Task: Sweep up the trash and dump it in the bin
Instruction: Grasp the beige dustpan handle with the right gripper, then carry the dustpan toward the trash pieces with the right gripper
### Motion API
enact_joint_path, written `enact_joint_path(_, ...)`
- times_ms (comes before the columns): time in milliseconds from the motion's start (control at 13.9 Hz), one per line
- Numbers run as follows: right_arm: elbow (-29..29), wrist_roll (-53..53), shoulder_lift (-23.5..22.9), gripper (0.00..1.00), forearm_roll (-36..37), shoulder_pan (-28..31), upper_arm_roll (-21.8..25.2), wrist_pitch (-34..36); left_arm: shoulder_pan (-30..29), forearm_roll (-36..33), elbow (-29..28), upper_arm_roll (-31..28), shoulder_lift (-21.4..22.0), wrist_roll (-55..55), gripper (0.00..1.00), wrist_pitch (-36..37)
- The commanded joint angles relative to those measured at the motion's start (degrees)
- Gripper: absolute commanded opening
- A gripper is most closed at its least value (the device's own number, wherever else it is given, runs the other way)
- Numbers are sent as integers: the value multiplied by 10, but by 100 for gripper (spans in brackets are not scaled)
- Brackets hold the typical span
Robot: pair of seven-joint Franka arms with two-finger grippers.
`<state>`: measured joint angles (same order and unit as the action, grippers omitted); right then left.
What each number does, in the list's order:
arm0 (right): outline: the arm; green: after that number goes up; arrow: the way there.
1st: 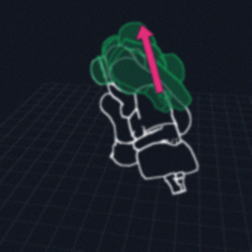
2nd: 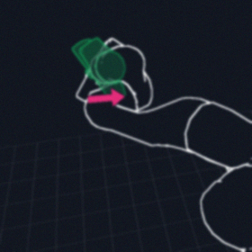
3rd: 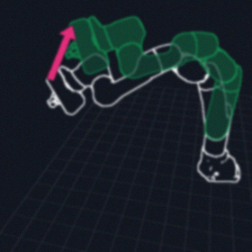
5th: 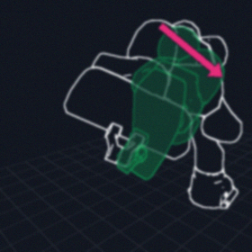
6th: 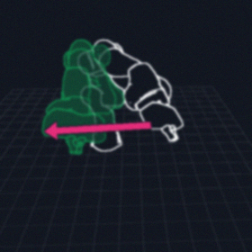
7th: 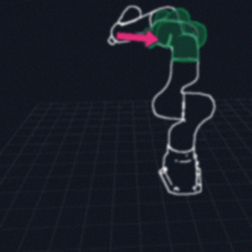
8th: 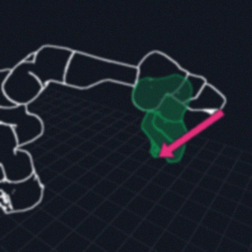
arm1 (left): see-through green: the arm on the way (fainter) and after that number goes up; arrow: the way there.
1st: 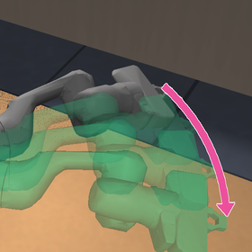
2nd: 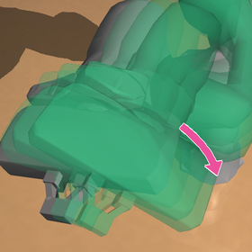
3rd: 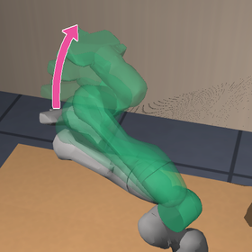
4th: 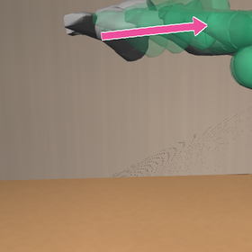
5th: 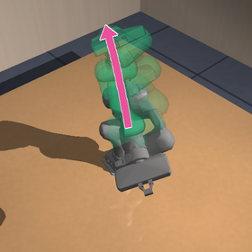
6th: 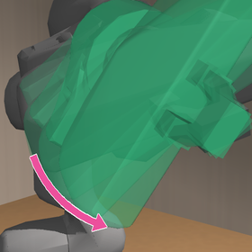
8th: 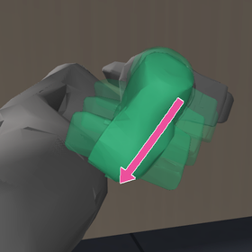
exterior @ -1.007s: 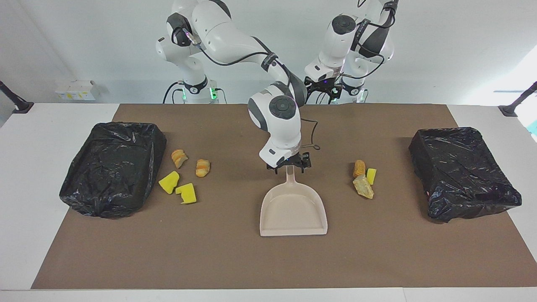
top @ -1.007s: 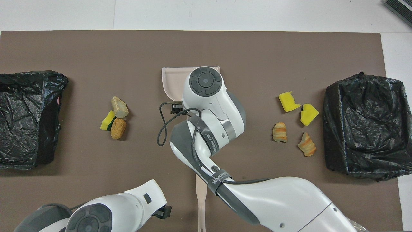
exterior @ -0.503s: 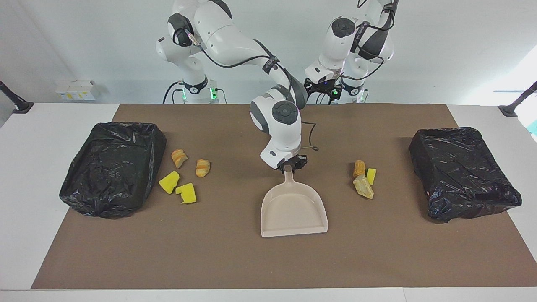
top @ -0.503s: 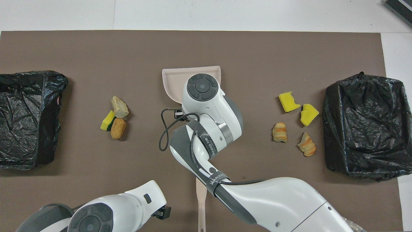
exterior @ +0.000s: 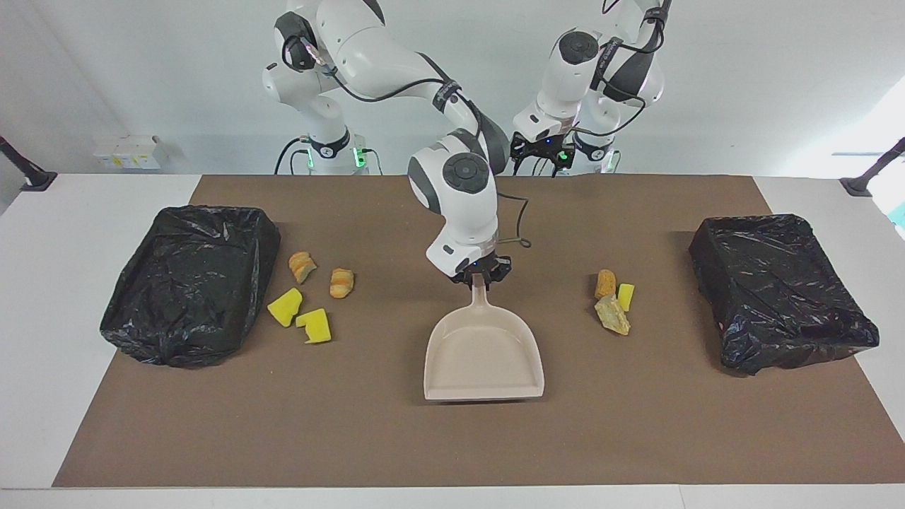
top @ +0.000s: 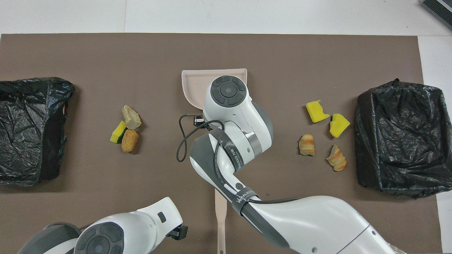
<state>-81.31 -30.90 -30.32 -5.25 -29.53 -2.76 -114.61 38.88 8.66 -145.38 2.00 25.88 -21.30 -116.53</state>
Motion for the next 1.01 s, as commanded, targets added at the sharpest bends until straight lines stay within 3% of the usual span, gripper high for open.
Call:
enact_joint_path(0, -17, 94, 41, 0, -2, 39, -5, 32, 62, 7, 32, -8, -69, -66, 100, -40)
enact_joint_path(216, -19, 235, 57, 0, -1, 76, -4, 76, 123, 7, 42, -8, -93, -121, 100, -69)
enact_joint_path(432, -30, 359, 65, 0, 9, 108, -2, 115, 173, 7, 44, -8, -156, -170, 100, -146)
enact_joint_path(791, -114, 548, 106, 0, 85, 121, -2, 108, 184, 8, 42, -7, -181, -175, 100, -185)
enact_joint_path(935, -113, 655, 108, 0, 129, 116, -3, 109, 188, 7, 44, -6, -192, -189, 100, -192)
